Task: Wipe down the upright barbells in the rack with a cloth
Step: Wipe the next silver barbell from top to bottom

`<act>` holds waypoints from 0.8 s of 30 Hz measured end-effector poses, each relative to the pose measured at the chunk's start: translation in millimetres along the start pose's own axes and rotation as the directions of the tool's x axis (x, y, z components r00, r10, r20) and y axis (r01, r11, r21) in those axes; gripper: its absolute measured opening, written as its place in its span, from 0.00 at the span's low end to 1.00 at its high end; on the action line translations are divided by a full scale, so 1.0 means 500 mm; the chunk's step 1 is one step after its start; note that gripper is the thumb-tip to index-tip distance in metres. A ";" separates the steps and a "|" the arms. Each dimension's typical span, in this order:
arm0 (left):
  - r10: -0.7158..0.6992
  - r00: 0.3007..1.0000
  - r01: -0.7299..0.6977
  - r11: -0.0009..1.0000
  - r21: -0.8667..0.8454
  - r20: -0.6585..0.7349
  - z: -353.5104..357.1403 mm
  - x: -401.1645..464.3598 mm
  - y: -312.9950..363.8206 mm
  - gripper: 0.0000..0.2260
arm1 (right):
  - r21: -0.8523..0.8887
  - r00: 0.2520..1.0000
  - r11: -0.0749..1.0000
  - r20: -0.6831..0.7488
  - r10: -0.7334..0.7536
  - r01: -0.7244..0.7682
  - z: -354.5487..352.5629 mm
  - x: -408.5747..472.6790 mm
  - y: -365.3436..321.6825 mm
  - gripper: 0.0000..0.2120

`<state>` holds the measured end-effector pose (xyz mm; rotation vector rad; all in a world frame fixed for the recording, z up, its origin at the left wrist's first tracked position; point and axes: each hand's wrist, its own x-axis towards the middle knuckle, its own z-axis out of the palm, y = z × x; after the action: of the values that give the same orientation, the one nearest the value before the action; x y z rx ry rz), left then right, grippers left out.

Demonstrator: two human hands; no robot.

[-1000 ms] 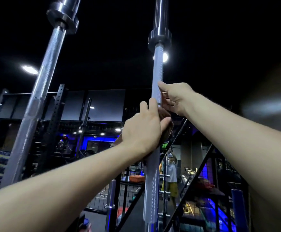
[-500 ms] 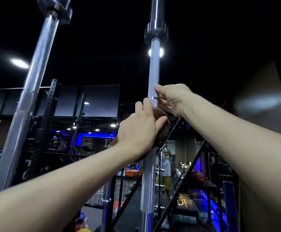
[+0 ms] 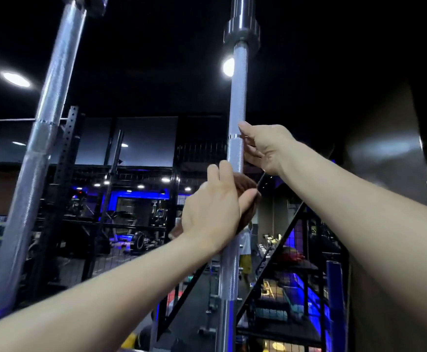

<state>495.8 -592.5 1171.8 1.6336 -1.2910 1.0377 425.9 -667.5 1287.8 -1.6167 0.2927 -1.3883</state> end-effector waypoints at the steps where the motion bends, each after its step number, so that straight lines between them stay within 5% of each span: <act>1: 0.011 1.000 -0.011 0.999 0.034 -0.006 -0.004 0.001 -0.002 0.22 | -0.002 1.000 1.000 0.013 0.005 -0.005 -0.003 -0.007 0.004 0.08; 8: -0.045 0.992 0.045 0.999 -0.007 -0.114 -0.020 0.140 0.016 0.24 | 0.015 1.000 1.000 0.022 -0.019 0.018 -0.003 -0.013 -0.002 0.04; 16: 0.023 0.999 -0.023 1.000 0.002 -0.032 0.009 -0.031 -0.009 0.22 | 0.028 1.000 1.000 0.001 -0.010 0.010 -0.005 -0.049 0.042 0.08; 24: -0.040 0.991 0.033 0.998 -0.056 -0.131 -0.007 0.115 0.005 0.25 | -0.006 1.000 1.000 -0.027 0.005 -0.005 -0.004 -0.033 0.029 0.06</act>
<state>501.4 -608.6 1226.9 1.5167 -1.1880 1.0612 424.1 -664.5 1266.1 -1.6023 0.3174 -1.4073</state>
